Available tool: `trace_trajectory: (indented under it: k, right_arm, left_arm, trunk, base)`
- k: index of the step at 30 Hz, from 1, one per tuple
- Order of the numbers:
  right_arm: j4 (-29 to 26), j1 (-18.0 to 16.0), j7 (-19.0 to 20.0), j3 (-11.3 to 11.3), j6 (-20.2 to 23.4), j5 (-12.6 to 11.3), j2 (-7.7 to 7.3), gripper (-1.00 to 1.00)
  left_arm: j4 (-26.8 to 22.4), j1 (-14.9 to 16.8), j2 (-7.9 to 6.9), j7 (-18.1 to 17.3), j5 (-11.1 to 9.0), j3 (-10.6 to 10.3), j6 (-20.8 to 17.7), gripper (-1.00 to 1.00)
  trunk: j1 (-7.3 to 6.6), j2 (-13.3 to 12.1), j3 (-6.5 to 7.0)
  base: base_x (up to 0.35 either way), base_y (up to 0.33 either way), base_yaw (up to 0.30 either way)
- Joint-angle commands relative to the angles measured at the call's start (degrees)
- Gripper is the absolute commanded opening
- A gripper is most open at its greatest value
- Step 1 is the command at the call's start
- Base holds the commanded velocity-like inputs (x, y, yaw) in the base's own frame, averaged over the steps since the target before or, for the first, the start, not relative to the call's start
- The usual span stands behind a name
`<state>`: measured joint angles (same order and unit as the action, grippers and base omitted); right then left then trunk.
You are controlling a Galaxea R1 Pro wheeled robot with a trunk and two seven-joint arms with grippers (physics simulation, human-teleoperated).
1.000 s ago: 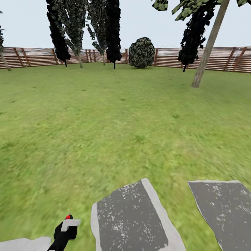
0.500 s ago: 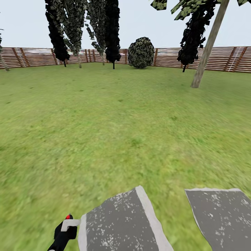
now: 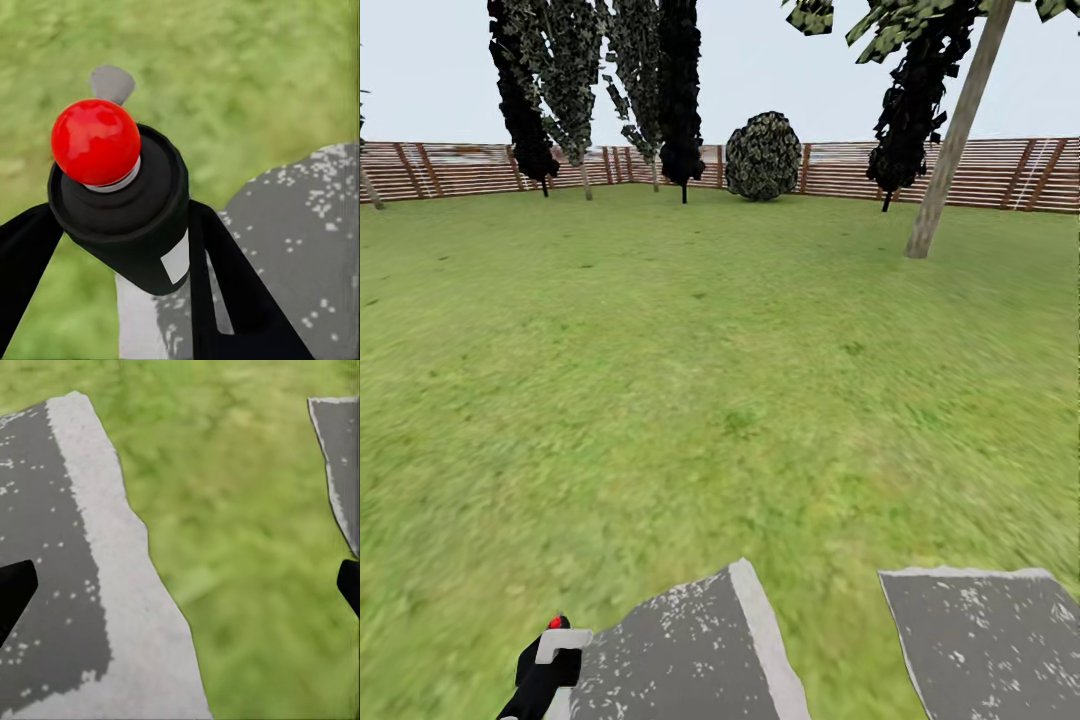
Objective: In the garden, pick up the pesticide atomizer on the floor and spray pesticide onto both trees until each tree trunk is fully covered.
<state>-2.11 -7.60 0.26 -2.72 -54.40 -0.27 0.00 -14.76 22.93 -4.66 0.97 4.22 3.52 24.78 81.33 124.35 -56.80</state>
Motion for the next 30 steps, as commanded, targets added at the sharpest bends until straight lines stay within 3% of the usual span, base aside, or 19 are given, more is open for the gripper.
trace_trajectory:
  k: [1, 30]
  right_arm:
    - [0.0, 0.0, 0.0, 0.0, 0.0, 0.0, 0.00, 1.00]
    - [0.0, 0.0, 0.0, 0.0, 0.0, 0.0, 0.00, 1.00]
  left_arm:
    - [0.0, 0.0, 0.00, 0.0, 0.0, 0.0, 0.0, -1.00]
    - [0.0, 0.0, 0.00, 0.0, 0.0, 0.0, 0.0, -1.00]
  trunk:
    - [0.00, 0.0, 0.00]
    - [0.00, 0.0, 0.00]
  base:
    - [0.232, -0.197, 0.000]
    - [0.232, -0.197, 0.000]
